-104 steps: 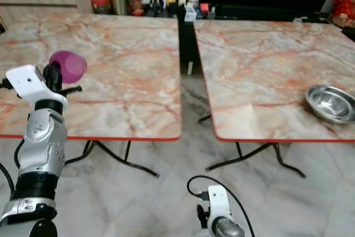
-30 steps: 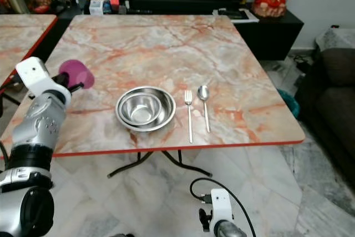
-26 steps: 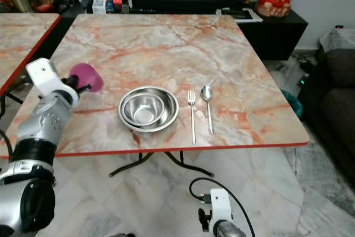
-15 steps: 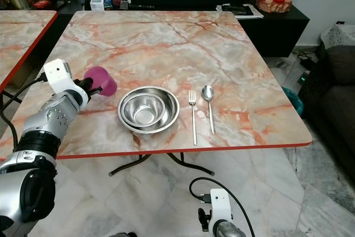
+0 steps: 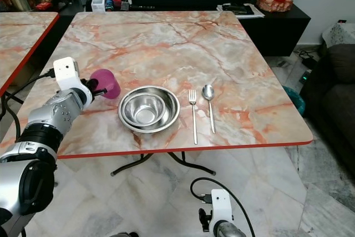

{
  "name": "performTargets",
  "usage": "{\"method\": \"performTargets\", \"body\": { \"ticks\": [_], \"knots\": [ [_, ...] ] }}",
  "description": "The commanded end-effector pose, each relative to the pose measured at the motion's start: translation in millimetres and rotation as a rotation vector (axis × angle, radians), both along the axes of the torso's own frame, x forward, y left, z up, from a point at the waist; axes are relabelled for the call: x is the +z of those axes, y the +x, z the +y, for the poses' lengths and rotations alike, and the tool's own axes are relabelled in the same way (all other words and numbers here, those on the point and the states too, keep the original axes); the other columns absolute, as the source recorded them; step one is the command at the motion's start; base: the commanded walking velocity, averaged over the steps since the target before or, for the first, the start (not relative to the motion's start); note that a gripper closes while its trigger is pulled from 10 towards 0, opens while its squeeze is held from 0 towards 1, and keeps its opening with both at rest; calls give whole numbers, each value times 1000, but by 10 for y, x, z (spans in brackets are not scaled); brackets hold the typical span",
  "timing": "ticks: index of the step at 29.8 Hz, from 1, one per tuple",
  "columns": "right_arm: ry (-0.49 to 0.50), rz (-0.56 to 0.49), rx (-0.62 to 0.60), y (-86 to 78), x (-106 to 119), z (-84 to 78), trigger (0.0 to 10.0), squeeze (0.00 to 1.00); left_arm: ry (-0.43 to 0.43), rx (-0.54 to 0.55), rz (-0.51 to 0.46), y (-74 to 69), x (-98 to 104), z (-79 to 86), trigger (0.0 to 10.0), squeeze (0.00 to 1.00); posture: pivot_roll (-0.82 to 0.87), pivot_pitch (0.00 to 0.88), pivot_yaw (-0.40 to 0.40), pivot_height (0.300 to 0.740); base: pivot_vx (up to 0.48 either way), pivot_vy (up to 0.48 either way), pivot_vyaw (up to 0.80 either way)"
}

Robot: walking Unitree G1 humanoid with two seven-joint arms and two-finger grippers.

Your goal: Setting the table

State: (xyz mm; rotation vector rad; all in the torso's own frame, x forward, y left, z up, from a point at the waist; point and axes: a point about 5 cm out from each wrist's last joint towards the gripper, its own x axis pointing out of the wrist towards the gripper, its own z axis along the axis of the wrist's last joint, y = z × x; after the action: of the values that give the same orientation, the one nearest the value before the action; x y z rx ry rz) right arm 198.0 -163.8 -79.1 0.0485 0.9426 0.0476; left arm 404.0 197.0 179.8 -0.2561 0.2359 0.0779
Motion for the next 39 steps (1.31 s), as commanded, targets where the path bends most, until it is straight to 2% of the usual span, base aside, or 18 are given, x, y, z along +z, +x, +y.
{"method": "performTargets", "body": {
  "ticks": [1,7,13,14,21,22,25,26,27,28,39],
  "knots": [
    [2,12,-20,-47,-23,-24,10000,0,24,18,13,22,52,6,10000,0,119,71,-21,740,0,0,0],
    [3,13,-22,-48,-24,-19,10000,0,54,85,38,15,20,46,10000,0,119,71,-19,740,0,0,0],
    [5,11,-17,-36,-19,-3,10000,0,39,83,39,19,21,33,10000,0,123,70,-17,740,0,0,0],
    [6,10,-17,-34,-18,0,10000,0,14,78,40,23,21,15,10000,0,123,70,-17,740,0,0,0],
    [5,11,-19,-38,-20,-1,10000,0,18,69,39,28,19,-11,10000,0,120,71,-15,740,0,0,0],
    [5,12,-20,-44,-23,-5,10000,0,15,66,37,28,20,-14,10000,1000,120,72,-15,740,0,0,0],
    [4,14,-20,-50,-26,-8,10000,0,14,65,35,30,22,-17,10000,1000,120,71,-15,740,0,0,0],
    [4,15,-19,-53,-27,-8,10000,0,17,64,33,30,24,-17,10000,725,120,73,-16,740,0,0,0],
    [4,15,-19,-54,-28,-8,10000,0,18,64,32,30,25,-16,10000,725,120,73,-16,740,0,0,0],
    [5,15,-19,-55,-28,-8,10000,0,18,64,32,30,27,-14,10000,0,120,73,-16,740,0,0,0],
    [5,11,-17,-39,-21,-1,10000,0,8,73,2,36,70,7,10000,0,123,71,-19,740,0,0,0]
  ]
}}
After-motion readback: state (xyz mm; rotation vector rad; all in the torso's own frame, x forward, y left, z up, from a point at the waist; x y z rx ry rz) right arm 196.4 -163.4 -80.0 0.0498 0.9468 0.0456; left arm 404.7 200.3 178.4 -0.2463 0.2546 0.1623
